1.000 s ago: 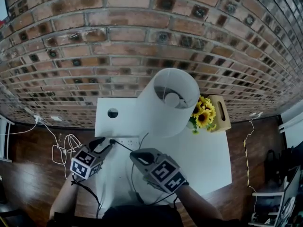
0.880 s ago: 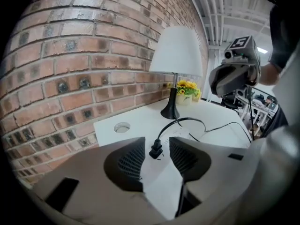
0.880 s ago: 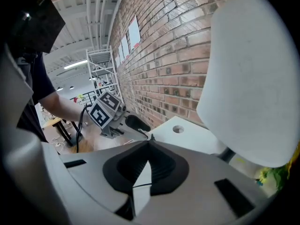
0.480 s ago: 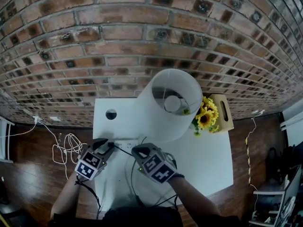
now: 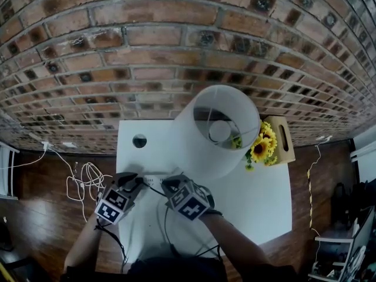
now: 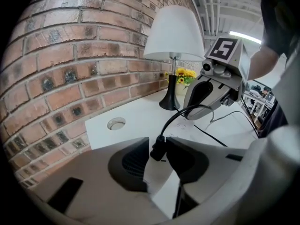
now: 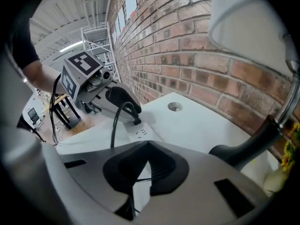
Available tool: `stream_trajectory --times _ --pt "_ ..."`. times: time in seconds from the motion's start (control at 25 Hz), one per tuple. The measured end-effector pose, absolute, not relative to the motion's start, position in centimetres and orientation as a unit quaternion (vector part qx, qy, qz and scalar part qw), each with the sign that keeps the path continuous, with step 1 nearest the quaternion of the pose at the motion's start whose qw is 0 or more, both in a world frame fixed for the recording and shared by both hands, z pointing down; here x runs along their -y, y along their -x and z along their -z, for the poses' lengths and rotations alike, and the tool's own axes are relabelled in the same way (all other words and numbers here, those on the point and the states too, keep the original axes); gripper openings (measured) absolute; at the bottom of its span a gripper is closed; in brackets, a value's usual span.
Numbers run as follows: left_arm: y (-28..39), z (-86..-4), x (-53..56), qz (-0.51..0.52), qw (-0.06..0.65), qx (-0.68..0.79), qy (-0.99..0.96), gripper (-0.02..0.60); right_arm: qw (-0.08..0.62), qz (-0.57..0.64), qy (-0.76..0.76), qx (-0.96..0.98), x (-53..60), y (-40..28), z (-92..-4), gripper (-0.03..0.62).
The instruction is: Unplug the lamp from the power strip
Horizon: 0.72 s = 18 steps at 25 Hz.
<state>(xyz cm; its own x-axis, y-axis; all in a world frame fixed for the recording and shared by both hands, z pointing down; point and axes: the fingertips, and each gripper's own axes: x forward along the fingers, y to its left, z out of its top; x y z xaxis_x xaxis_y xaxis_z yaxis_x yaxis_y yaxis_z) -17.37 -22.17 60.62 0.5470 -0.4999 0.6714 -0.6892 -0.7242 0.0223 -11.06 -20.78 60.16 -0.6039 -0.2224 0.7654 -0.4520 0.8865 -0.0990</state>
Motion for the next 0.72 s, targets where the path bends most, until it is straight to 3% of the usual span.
stream_trajectory --times 0.72 --pt "17.1 -61.0 22.1 -0.331 0.147 0.326 -0.873 0.109 0.429 -0.142 -0.175 0.875 20.5 12.8 -62.1 0.005"
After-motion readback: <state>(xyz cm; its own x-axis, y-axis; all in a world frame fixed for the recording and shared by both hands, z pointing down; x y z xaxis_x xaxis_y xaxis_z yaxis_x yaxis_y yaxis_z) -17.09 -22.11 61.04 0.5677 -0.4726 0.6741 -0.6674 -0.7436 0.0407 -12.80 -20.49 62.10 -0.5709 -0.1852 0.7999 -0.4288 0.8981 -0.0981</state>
